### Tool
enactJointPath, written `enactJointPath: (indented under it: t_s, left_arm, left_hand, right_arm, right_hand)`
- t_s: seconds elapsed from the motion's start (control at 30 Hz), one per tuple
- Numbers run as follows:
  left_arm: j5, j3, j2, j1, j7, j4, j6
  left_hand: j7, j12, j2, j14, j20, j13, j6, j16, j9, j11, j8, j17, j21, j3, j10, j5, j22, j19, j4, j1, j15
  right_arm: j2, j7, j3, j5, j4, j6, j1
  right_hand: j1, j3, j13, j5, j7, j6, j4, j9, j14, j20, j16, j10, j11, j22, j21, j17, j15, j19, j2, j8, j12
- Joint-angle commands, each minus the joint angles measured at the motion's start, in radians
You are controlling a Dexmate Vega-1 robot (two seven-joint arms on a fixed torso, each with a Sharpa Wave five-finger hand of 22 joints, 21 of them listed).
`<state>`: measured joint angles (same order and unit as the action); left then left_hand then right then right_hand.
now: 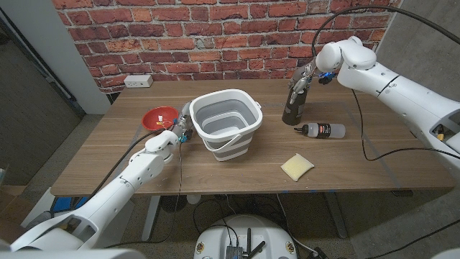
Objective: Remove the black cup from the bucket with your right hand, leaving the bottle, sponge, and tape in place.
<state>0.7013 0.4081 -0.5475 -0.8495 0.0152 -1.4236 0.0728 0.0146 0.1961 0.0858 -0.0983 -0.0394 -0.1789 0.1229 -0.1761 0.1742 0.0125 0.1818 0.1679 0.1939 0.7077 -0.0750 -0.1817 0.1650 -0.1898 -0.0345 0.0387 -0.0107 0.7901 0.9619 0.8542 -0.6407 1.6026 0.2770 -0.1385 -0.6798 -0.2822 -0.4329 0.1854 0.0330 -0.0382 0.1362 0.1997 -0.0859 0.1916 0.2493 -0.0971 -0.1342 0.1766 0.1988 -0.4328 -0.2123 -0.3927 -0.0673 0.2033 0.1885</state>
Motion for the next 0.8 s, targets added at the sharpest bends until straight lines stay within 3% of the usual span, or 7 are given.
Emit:
enactJointPath:
  t_s: [0.03,0.37,0.8]
  left_arm:
    - [-0.002,-0.001,-0.003,0.006,0.009,0.005,0.004]
    - [-0.004,-0.003,-0.009,0.021,0.026,0.019,0.008]
    - [-0.005,-0.002,-0.012,0.032,0.044,0.035,0.011]
  left_hand:
    - [0.002,-0.001,0.057,-0.009,-0.036,-0.003,0.002,-0.001,0.005,0.002,0.003,0.002,-0.005,0.003,-0.009,0.001,0.004,-0.010,0.003,-0.009,0.002]
    - [0.003,-0.001,0.056,-0.006,-0.036,-0.003,0.004,0.000,0.005,0.004,0.003,0.002,-0.005,0.004,-0.008,0.001,0.004,-0.009,0.003,-0.008,0.001]
    - [0.003,-0.001,0.056,-0.006,-0.036,-0.003,0.005,0.000,0.005,0.002,0.004,0.001,-0.005,0.005,-0.009,0.001,0.004,-0.009,0.002,-0.007,0.001]
  right_arm:
    - [0.029,-0.034,-0.060,0.110,0.017,0.013,-0.030]
    - [0.055,-0.118,-0.113,0.221,0.032,0.017,-0.069]
    - [0.106,-0.237,-0.184,0.355,0.065,0.032,-0.132]
  right_hand:
    - [0.018,0.009,0.004,0.008,0.004,0.013,-0.003,0.001,0.019,0.016,-0.013,0.020,-0.014,0.000,-0.006,0.004,-0.006,0.006,0.002,-0.003,-0.004]
    - [0.041,0.016,0.016,0.011,0.021,0.034,-0.011,0.000,0.037,0.017,-0.025,0.043,-0.033,-0.001,-0.010,0.010,-0.008,0.021,0.003,-0.010,-0.004]
    - [0.058,0.020,0.027,0.013,0.016,0.023,-0.016,-0.001,0.024,-0.002,-0.022,0.026,-0.036,-0.002,-0.005,0.013,-0.007,0.014,0.008,-0.005,0.006]
